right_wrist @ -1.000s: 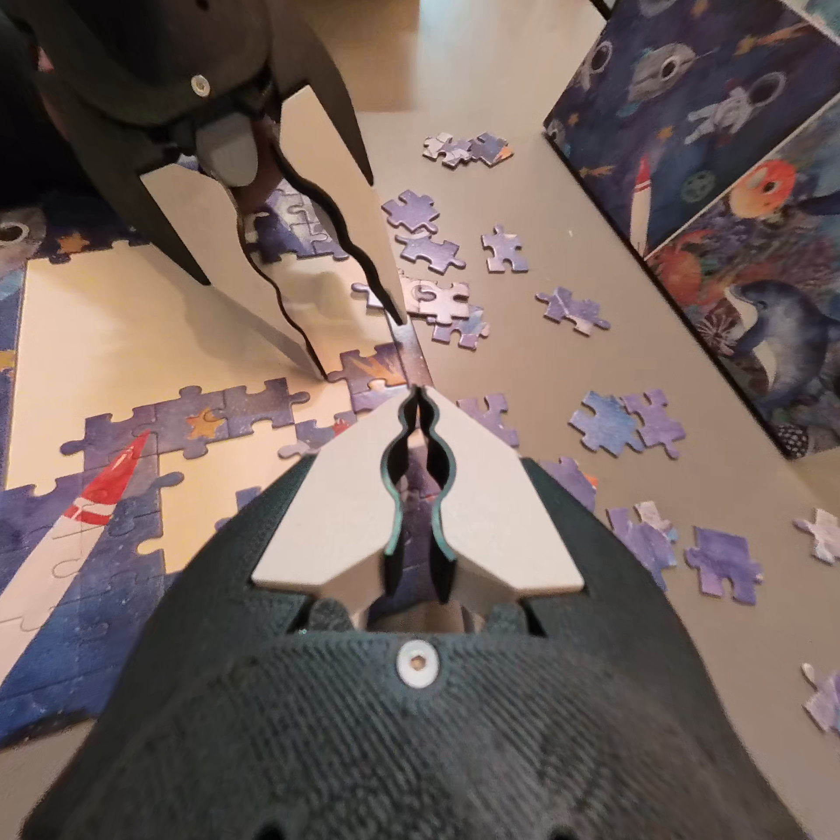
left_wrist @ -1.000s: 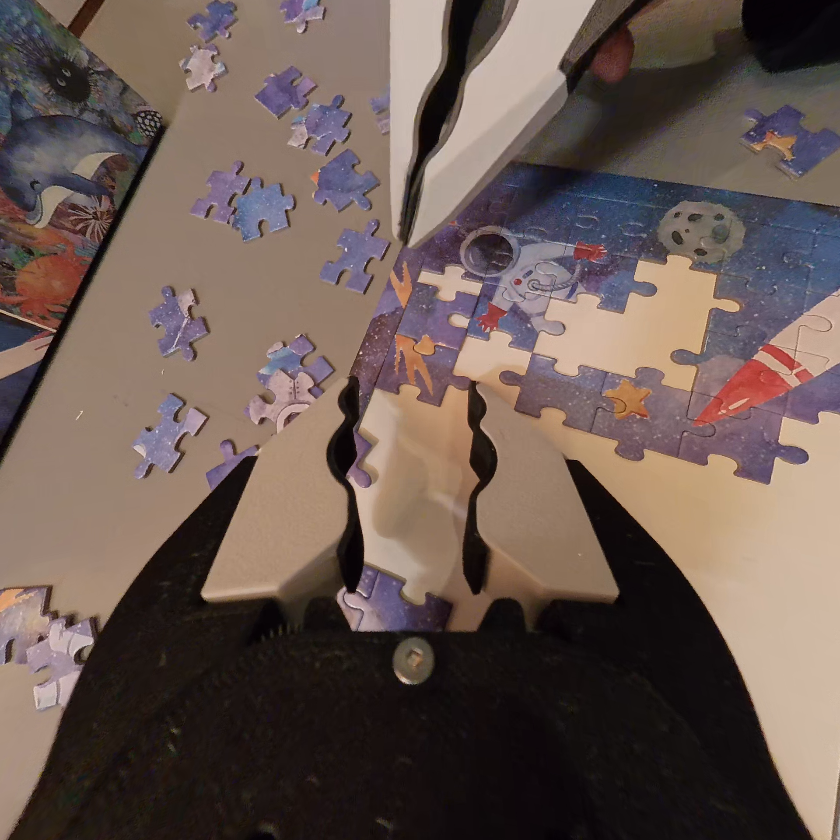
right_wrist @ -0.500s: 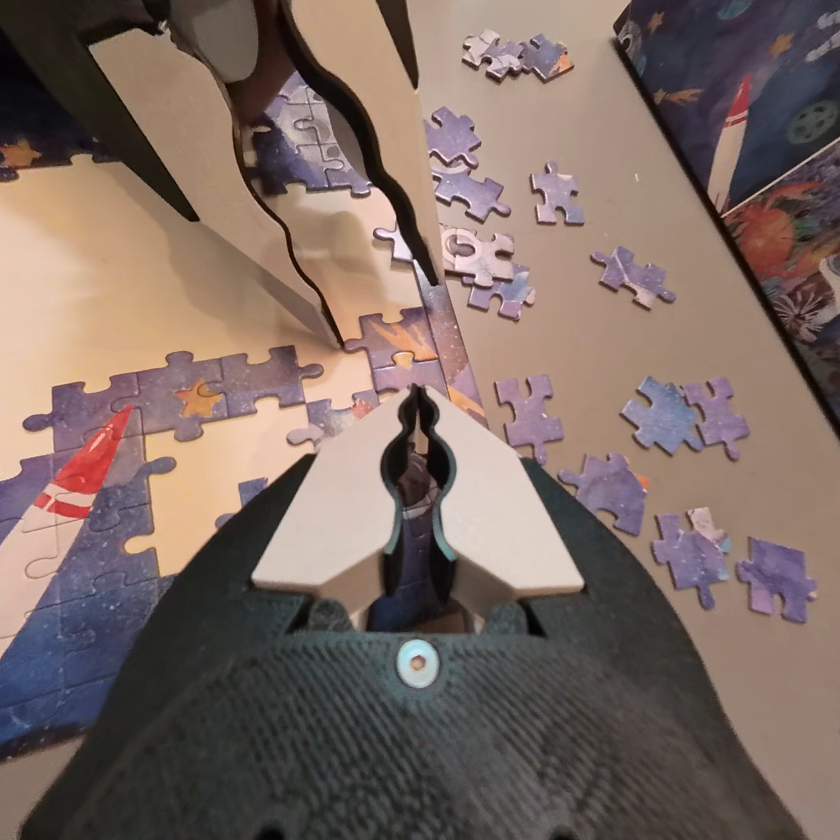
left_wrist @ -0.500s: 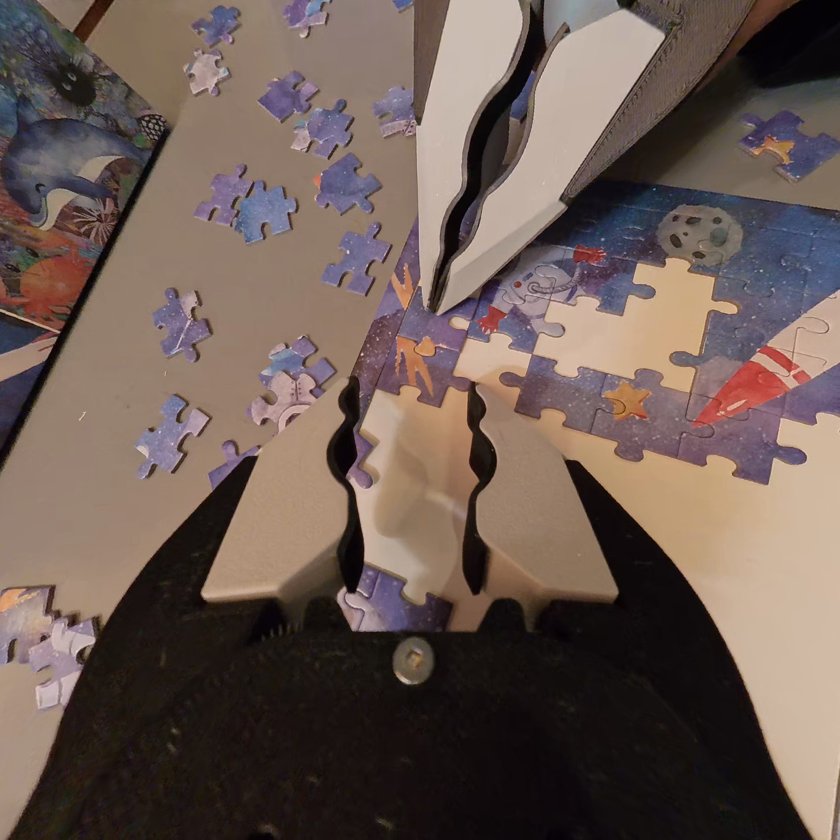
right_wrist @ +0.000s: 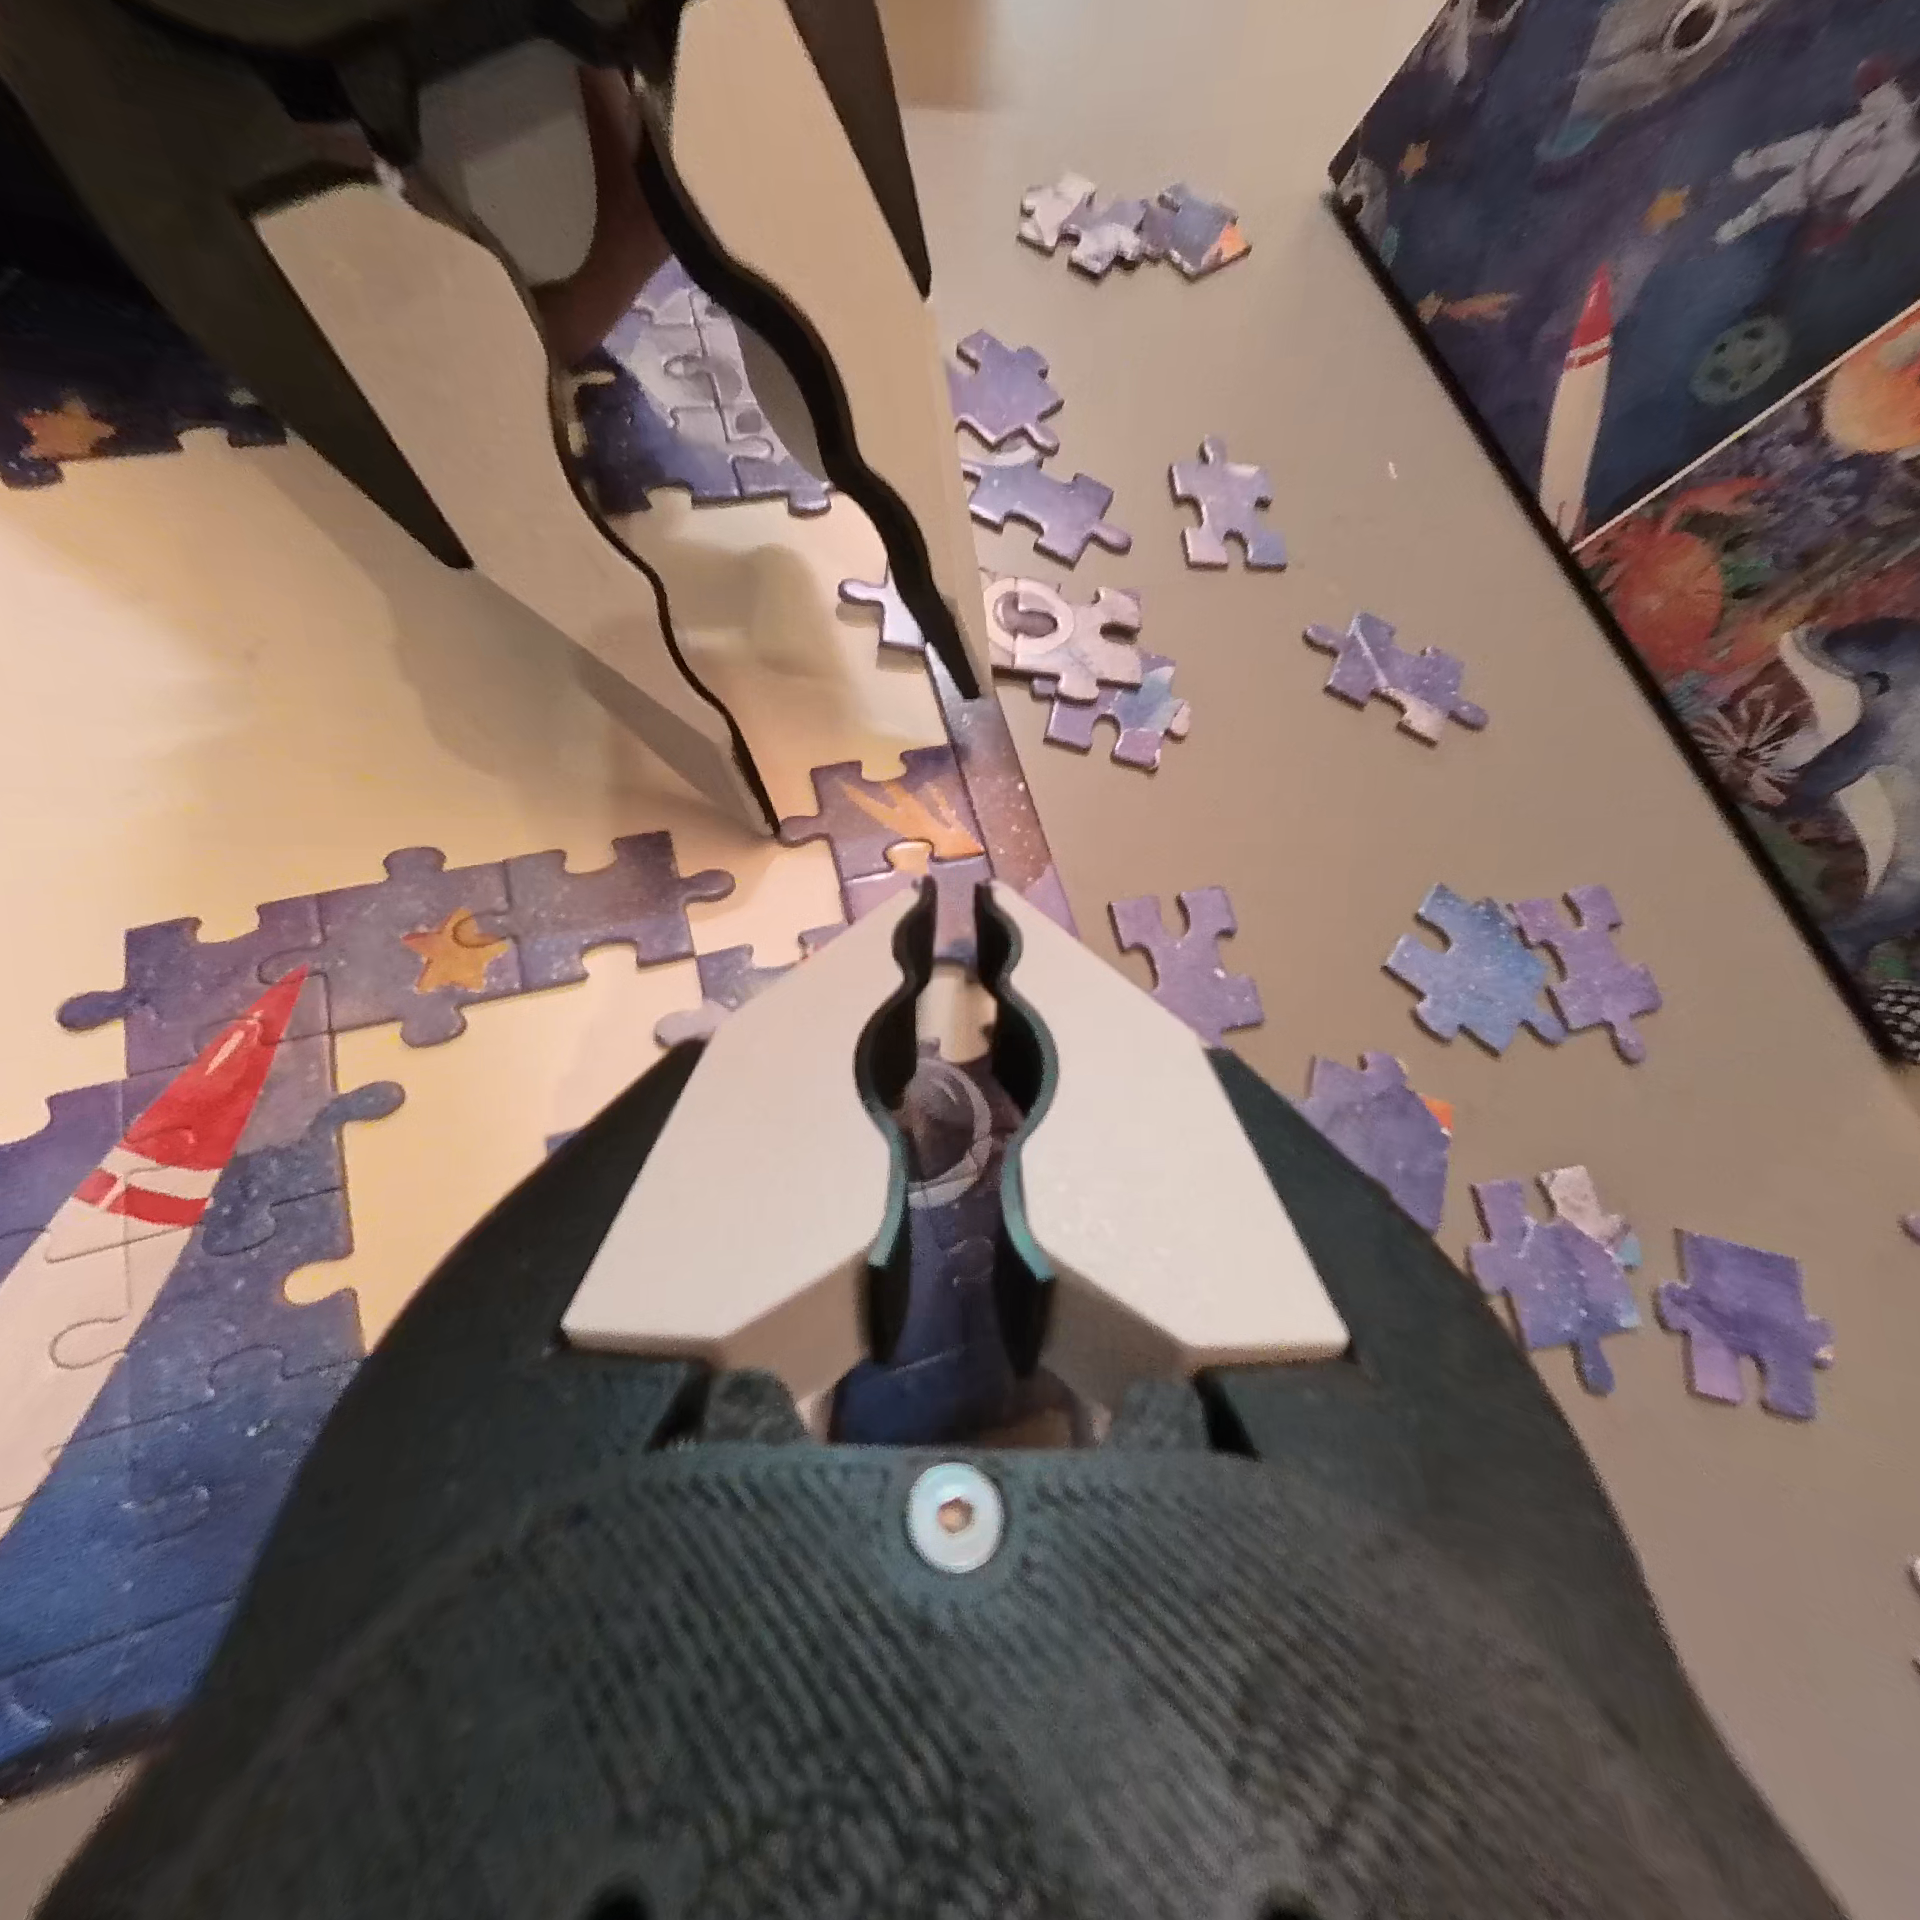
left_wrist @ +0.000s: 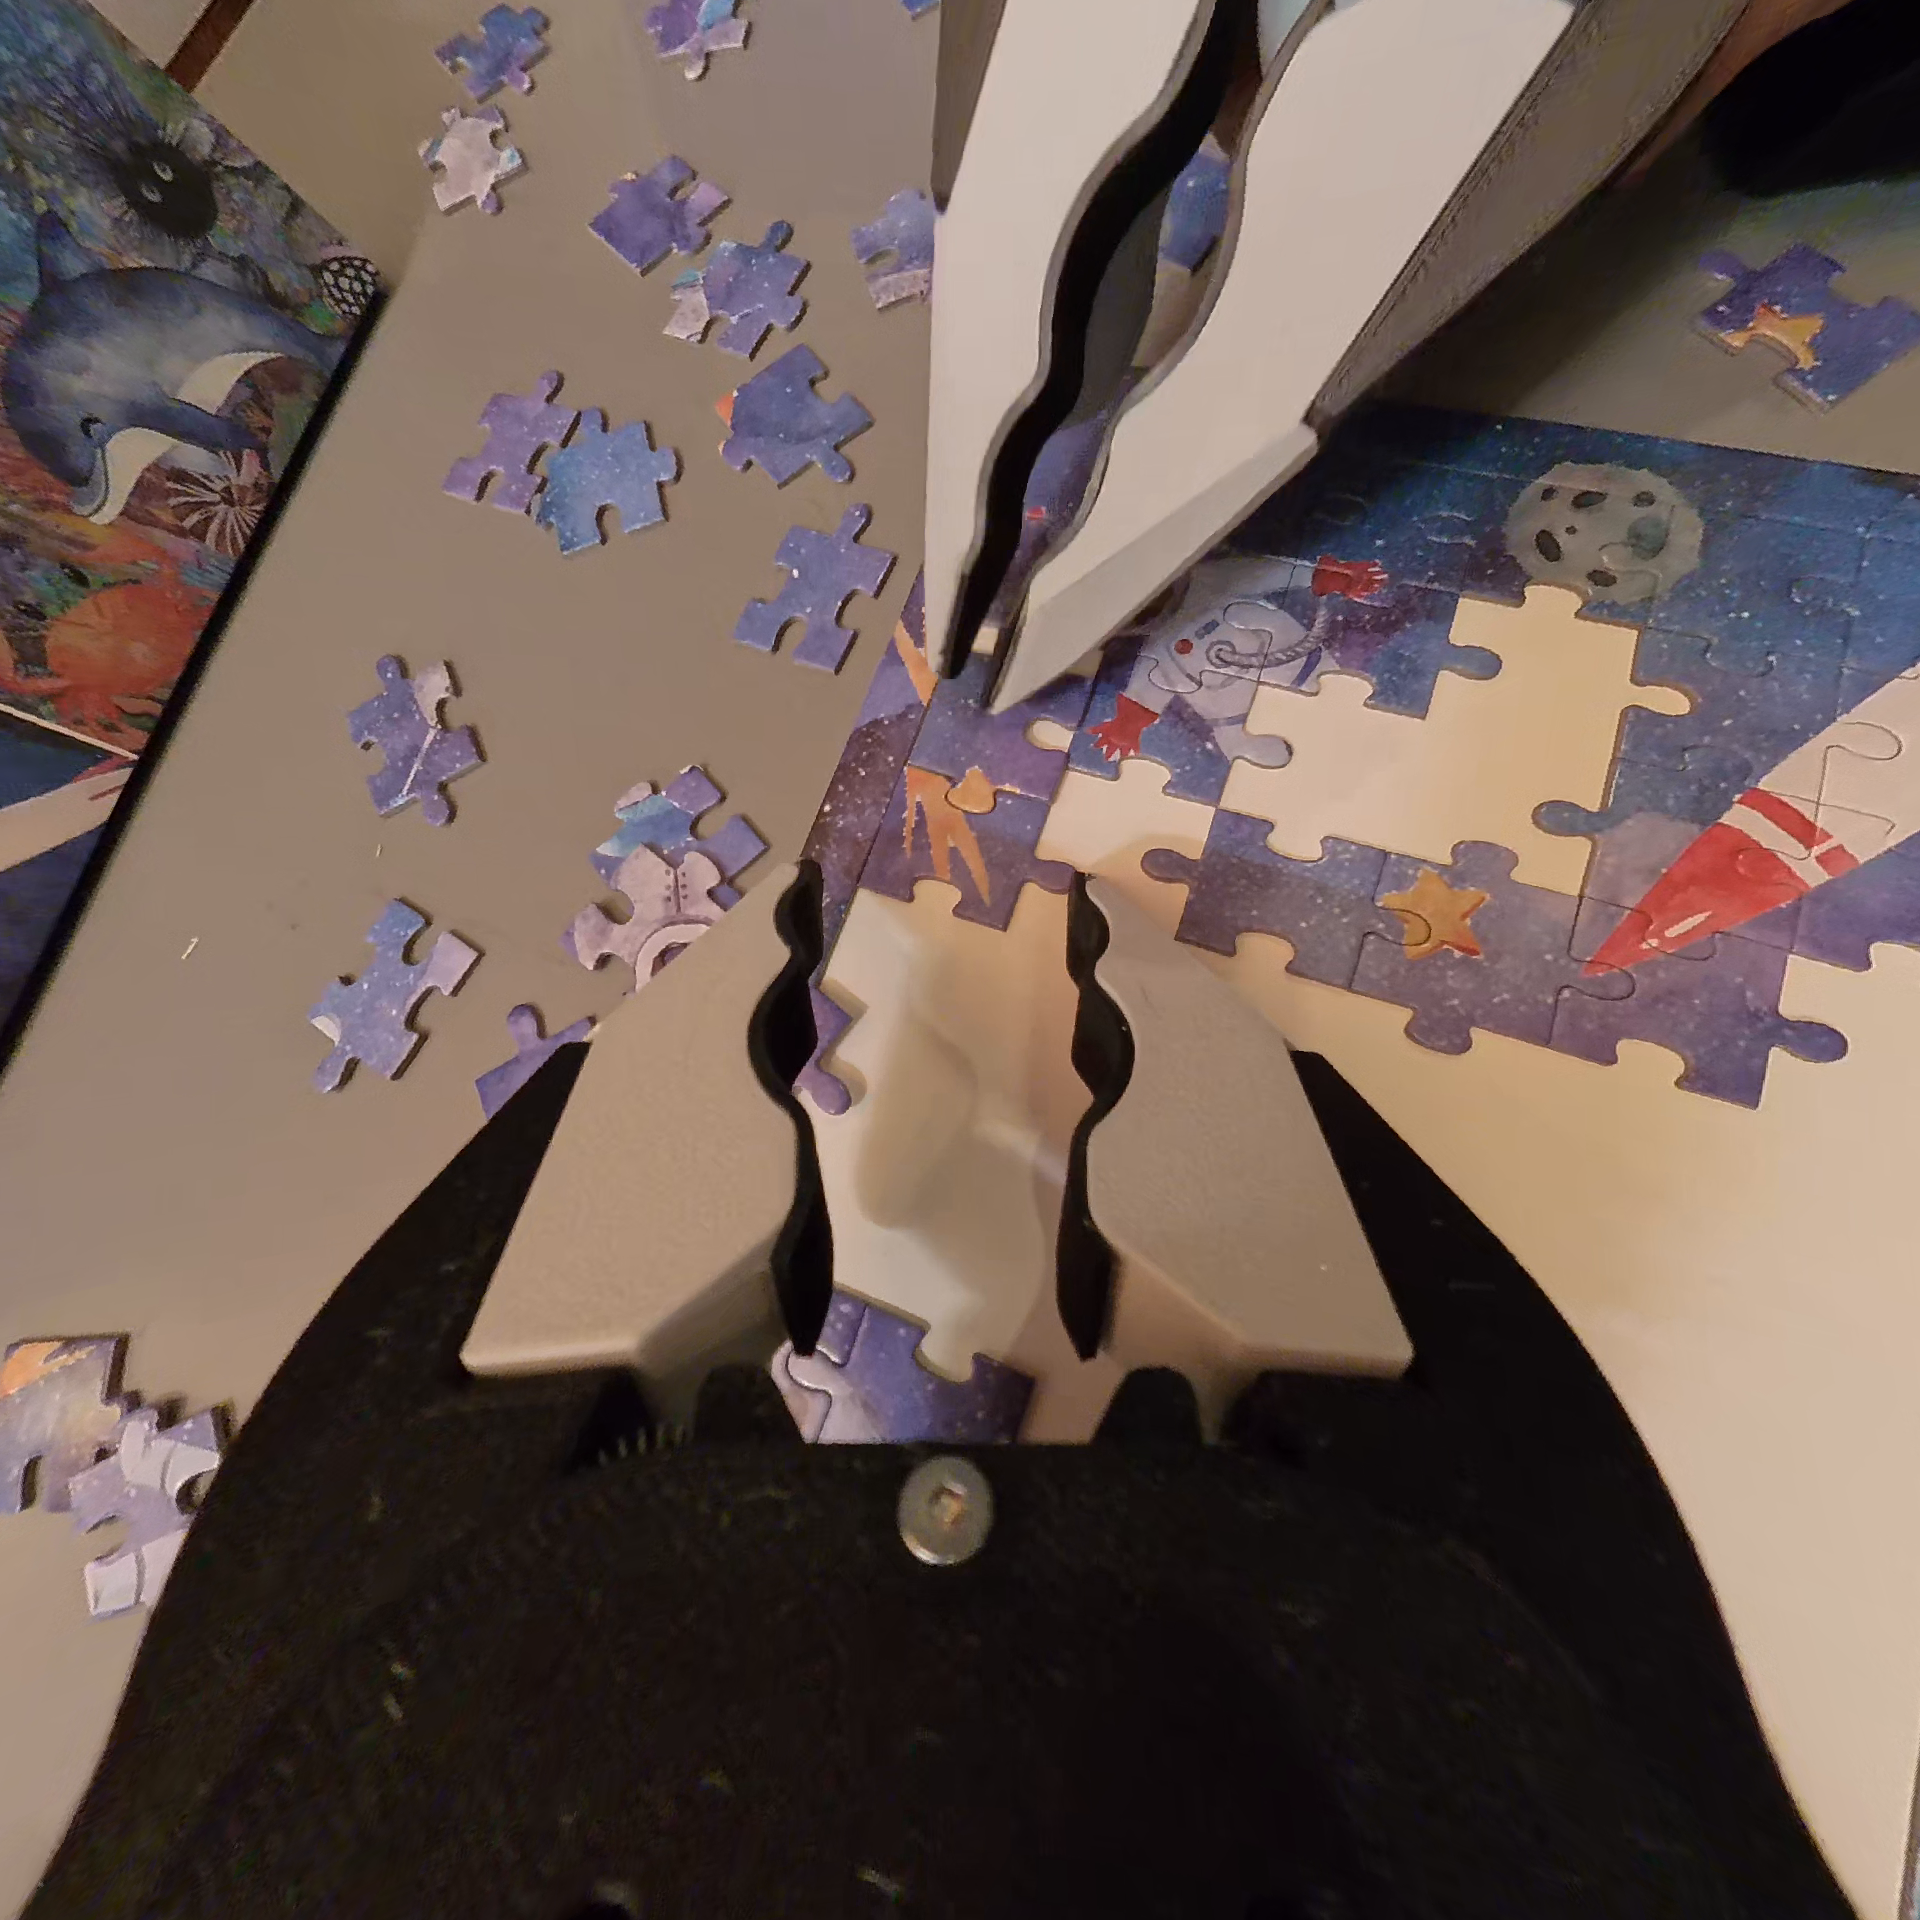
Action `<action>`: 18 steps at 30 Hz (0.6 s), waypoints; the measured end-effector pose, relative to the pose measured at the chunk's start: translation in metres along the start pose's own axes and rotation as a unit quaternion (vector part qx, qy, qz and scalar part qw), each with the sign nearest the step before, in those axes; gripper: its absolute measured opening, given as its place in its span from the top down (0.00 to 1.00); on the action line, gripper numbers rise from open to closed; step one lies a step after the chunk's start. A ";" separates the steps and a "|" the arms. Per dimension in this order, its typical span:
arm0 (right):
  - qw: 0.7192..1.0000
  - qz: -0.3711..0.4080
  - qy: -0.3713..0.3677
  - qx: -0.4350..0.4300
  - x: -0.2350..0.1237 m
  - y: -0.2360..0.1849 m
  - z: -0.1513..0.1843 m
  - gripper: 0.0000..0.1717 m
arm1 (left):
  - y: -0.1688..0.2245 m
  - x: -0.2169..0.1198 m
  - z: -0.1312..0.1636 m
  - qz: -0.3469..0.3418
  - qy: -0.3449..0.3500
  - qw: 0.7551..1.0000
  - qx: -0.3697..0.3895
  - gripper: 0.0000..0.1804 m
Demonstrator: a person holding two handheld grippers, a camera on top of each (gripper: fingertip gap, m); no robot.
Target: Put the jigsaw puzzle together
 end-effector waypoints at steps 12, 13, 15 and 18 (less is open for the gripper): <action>0.998 0.015 0.050 0.027 -0.015 0.008 -0.001 0.97 | 0.001 -0.001 -0.001 -0.001 0.000 1.000 0.003 0.75; 0.998 0.016 0.050 0.028 -0.016 0.009 0.000 0.96 | 0.001 -0.001 -0.001 -0.001 0.001 1.000 0.004 0.75; 0.998 0.020 0.050 0.031 -0.018 0.011 0.002 0.95 | 0.001 -0.003 -0.002 -0.001 0.005 1.000 0.006 0.75; 0.997 0.025 0.055 0.041 -0.021 0.015 0.004 0.94 | 0.001 -0.006 -0.004 0.001 0.015 1.000 0.003 0.75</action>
Point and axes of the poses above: each gripper's, where its closed fingertips meet, x out along the fingers, z out of its underside, y = z × x across the jaws, the point moved 10 cm from there along -x, back along the fingers, and after that the axes turned 5 degrees about -z, right-handed, at the moved point
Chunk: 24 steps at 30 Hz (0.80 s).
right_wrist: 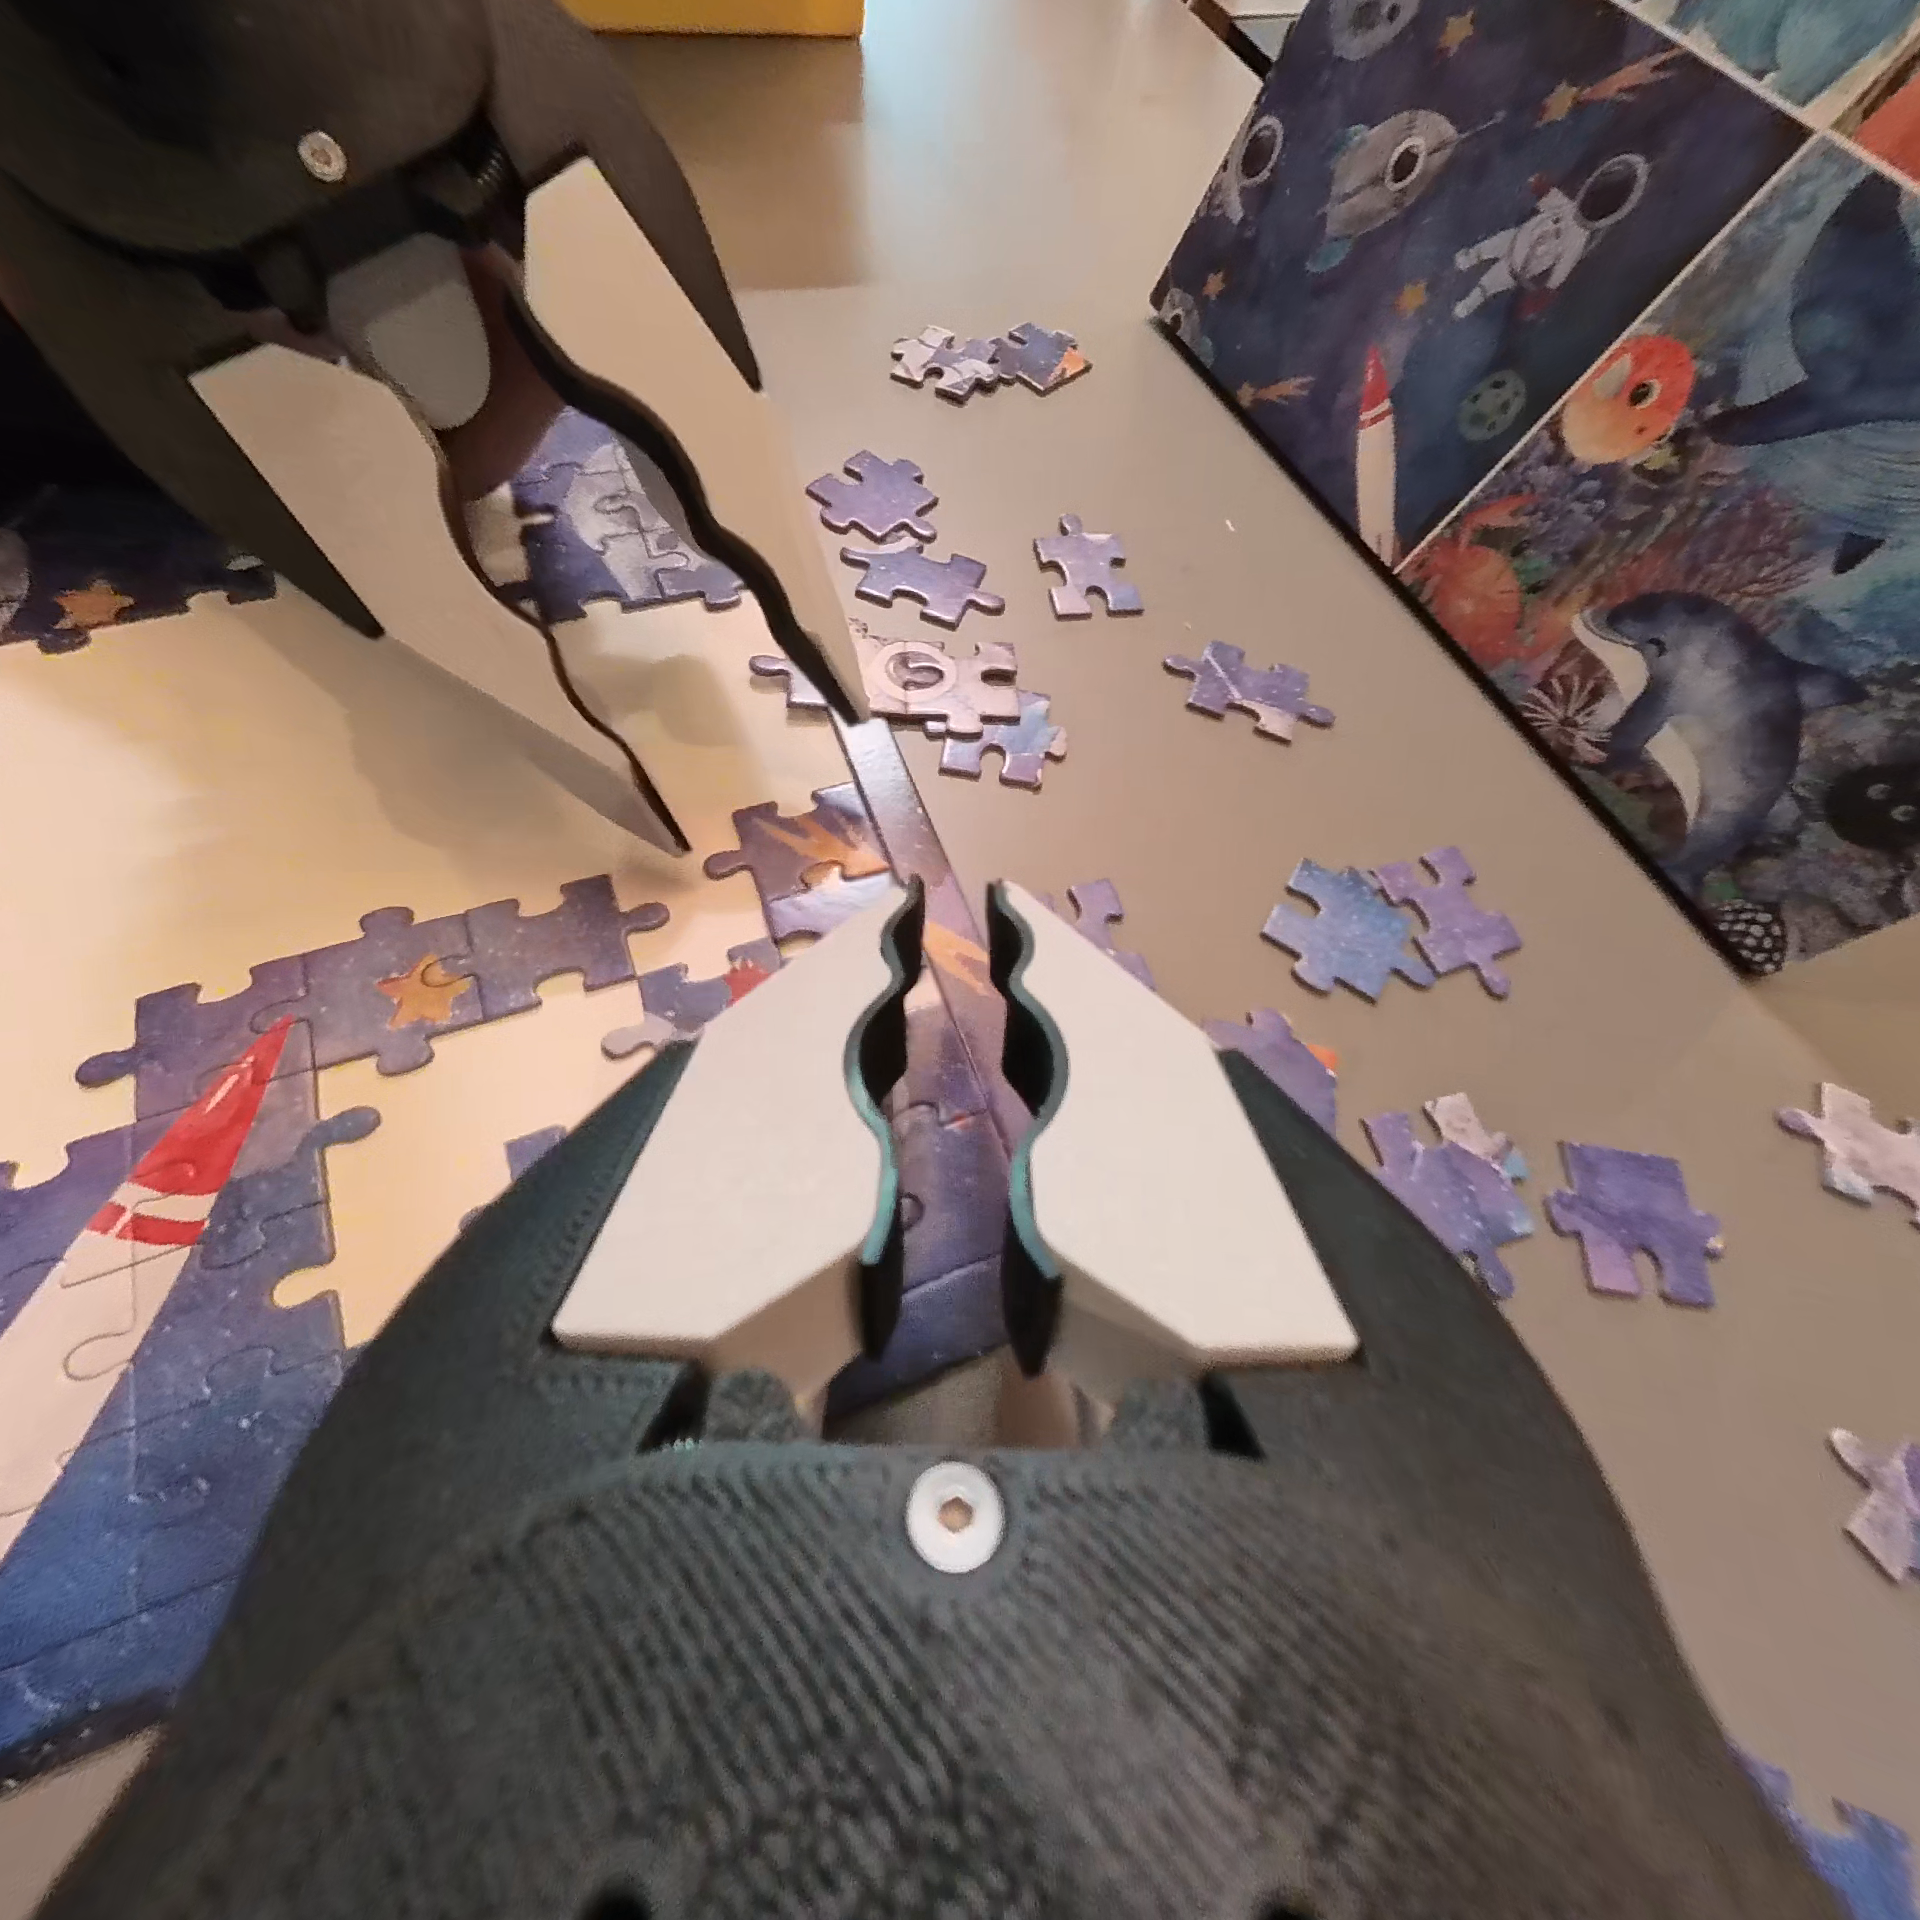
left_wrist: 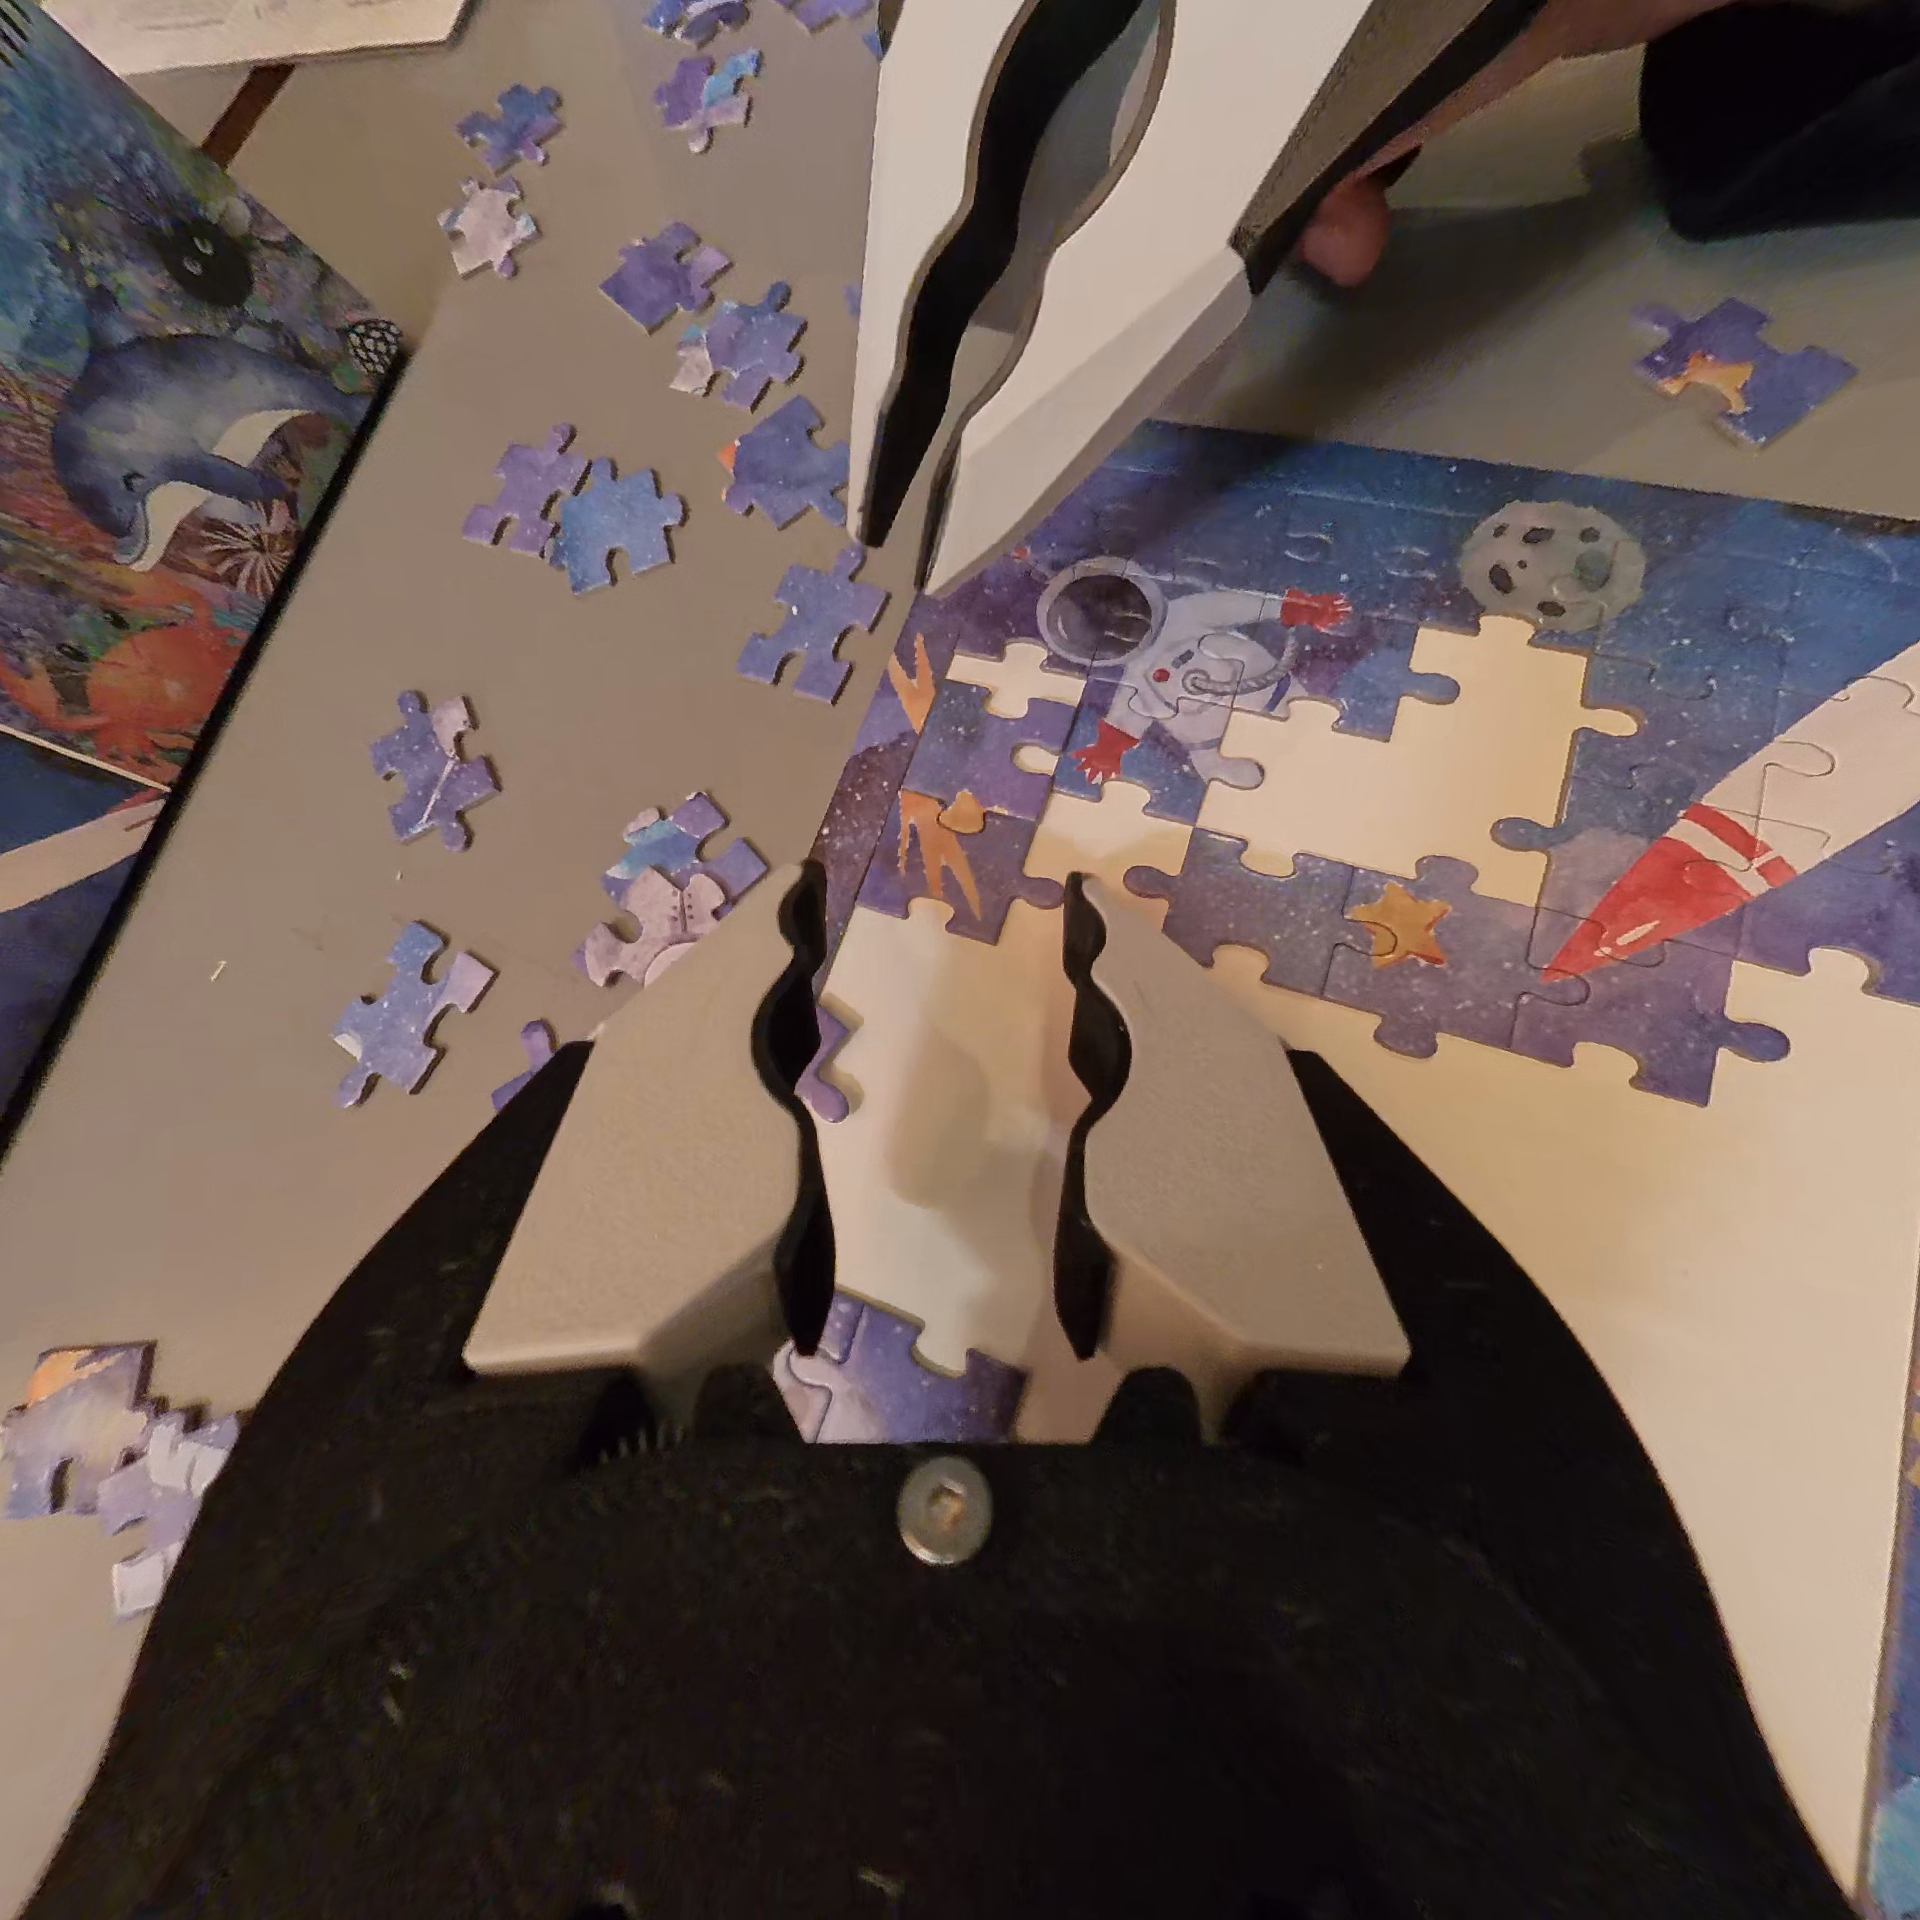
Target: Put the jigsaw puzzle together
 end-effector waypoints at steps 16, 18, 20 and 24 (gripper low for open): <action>0.999 -0.021 -0.039 0.002 0.004 -0.002 0.006 0.93 | 0.000 0.000 0.002 0.023 -0.009 1.000 -0.009 0.80; 0.998 -0.029 -0.047 0.000 0.005 -0.004 0.007 0.93 | 0.000 0.001 0.002 0.024 -0.012 1.000 -0.010 0.81; 0.998 -0.035 -0.052 0.001 0.007 -0.005 0.007 0.93 | 0.000 0.001 0.003 0.025 -0.016 1.000 -0.012 0.82; 0.997 -0.047 -0.057 0.011 0.008 -0.006 0.008 0.91 | 0.000 0.003 0.004 0.025 -0.019 0.999 -0.014 0.82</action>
Point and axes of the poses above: each gripper's, where its closed fingertips meet, x out along the fingers, z out of its underside, y = z × x across the jaws, the point moved 10 cm from there along -x, back along the fingers, and after that the axes turned 5 degrees about -z, right-handed, at the moved point
